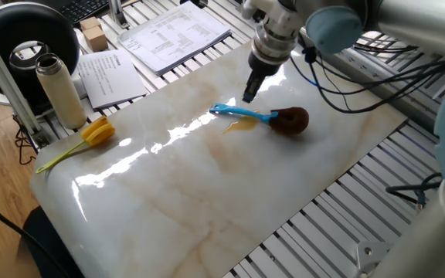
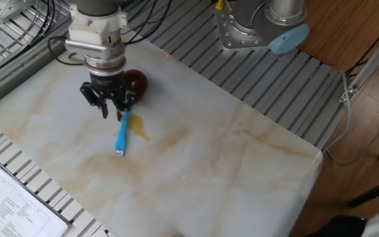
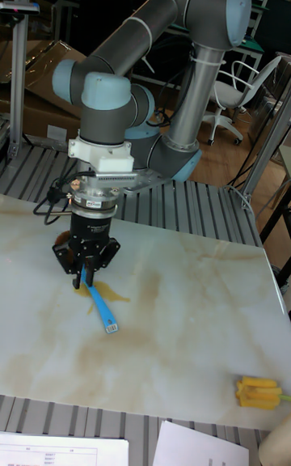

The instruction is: Scrub the table with a brush

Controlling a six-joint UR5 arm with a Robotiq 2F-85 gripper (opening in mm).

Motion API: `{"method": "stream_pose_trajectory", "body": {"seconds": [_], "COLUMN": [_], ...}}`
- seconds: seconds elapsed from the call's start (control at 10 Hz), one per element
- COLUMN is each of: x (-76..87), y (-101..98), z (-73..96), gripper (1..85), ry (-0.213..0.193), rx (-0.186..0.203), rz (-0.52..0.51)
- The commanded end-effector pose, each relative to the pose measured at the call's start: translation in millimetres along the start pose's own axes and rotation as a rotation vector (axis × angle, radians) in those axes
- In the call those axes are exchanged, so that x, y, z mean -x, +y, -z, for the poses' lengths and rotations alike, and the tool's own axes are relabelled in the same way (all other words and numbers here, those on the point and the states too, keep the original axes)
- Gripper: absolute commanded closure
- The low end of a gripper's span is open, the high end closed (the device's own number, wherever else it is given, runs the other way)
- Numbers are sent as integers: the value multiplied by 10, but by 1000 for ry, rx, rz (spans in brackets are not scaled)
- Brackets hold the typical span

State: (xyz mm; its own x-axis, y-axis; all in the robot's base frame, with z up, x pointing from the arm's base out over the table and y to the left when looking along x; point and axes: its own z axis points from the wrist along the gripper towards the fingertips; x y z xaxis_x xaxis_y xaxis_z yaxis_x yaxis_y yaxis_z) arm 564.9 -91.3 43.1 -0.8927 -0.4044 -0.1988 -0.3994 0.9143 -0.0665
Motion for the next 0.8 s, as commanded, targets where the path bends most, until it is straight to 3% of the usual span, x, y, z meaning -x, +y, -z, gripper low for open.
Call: {"method": "stream_pose_trajectory", "body": {"seconds": [0.0,0.1,0.2,0.4,0.5,0.7], "x": [23,71,-20,-378,-550,-605], "y": [-183,-239,-368,-707,-837,-954], "z": [-183,-285,-154,294,376,290], "gripper": [843,843,843,843,843,843], "ry": [16,-7,-6,58,78,62], "rx": [-88,-90,-84,-18,21,3], "rz": [-79,-71,-35,51,67,81]}}
